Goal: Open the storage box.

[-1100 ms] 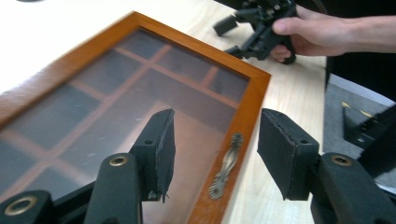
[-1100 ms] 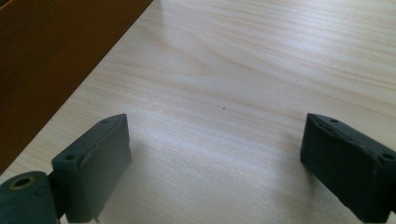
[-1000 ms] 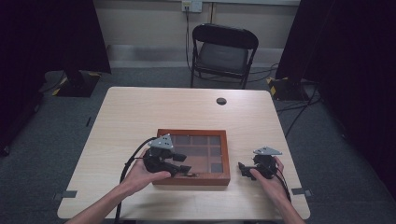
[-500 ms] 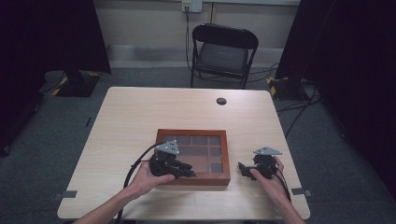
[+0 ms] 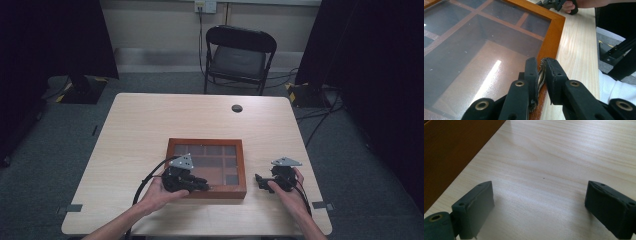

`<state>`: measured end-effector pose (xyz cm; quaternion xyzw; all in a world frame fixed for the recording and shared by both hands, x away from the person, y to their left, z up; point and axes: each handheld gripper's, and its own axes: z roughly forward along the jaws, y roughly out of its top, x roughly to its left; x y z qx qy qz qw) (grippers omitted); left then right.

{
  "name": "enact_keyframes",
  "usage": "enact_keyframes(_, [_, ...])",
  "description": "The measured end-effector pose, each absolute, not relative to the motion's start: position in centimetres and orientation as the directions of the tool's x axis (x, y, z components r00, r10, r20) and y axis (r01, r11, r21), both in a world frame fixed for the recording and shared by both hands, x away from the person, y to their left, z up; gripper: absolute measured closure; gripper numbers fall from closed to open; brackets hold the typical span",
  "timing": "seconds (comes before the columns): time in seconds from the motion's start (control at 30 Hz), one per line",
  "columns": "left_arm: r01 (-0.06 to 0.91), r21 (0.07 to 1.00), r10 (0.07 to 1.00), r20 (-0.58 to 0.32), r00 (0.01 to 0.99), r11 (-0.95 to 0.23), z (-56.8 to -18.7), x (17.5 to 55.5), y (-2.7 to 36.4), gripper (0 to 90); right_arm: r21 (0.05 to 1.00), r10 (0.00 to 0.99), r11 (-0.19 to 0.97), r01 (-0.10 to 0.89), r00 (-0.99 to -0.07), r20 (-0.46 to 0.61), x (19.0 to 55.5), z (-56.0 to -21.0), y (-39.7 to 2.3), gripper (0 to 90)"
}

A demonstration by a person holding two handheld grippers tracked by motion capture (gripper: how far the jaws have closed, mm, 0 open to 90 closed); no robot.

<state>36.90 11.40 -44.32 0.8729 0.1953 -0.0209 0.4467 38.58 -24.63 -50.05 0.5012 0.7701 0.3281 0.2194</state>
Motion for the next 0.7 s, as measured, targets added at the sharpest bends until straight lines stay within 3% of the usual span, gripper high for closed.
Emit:
enact_keyframes(0.43, [0.372,0.755,0.325,-0.221,0.92,-0.541,-44.04,36.99,11.16,80.7,0.725,0.916,0.283,0.628,-0.402,-0.009,38.58,-50.05,-24.63,7.9])
enact_keyframes(0.7, [0.404,0.751,0.307,-0.277,0.911,-0.522,-43.87,37.31,11.4,81.2,0.725,0.915,0.283,0.627,-0.402,-0.009,38.59,-50.05,-24.64,7.8])
